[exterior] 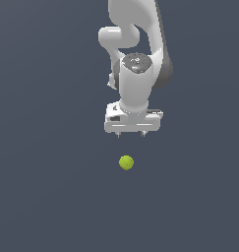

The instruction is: Pick up the object and move it to a goal position.

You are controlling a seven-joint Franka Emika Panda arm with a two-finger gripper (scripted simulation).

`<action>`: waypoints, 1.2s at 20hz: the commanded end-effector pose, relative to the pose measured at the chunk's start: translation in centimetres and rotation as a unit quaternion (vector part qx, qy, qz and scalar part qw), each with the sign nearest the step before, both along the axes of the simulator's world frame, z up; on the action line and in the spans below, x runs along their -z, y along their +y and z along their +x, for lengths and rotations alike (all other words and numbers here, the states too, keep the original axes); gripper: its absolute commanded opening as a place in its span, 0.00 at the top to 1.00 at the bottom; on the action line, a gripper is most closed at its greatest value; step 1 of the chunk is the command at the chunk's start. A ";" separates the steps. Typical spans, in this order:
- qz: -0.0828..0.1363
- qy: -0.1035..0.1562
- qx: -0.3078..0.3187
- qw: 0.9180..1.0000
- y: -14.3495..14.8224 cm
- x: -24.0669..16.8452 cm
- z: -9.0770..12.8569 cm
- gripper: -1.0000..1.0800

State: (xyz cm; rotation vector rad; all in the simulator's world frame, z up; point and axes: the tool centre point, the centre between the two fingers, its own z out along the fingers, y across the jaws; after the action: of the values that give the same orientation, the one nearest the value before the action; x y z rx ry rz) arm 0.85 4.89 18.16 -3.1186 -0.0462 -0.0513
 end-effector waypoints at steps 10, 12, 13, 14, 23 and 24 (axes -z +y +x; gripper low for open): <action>0.003 0.008 0.100 0.995 -0.4 2.5 1.8 0.04; 0.003 0.010 0.127 0.992 -0.5 3.1 2.3 0.04; 0.003 0.011 0.141 0.990 -0.6 3.5 2.6 0.04; 0.002 0.011 0.155 0.988 -0.6 3.9 2.8 0.04; -0.001 0.017 0.268 0.963 -1.1 7.0 4.6 0.04; -0.002 0.018 0.277 0.961 -1.2 7.3 4.7 0.04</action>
State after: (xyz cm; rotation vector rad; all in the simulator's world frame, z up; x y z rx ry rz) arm 5.34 3.79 11.29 -3.0335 0.7717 -0.0046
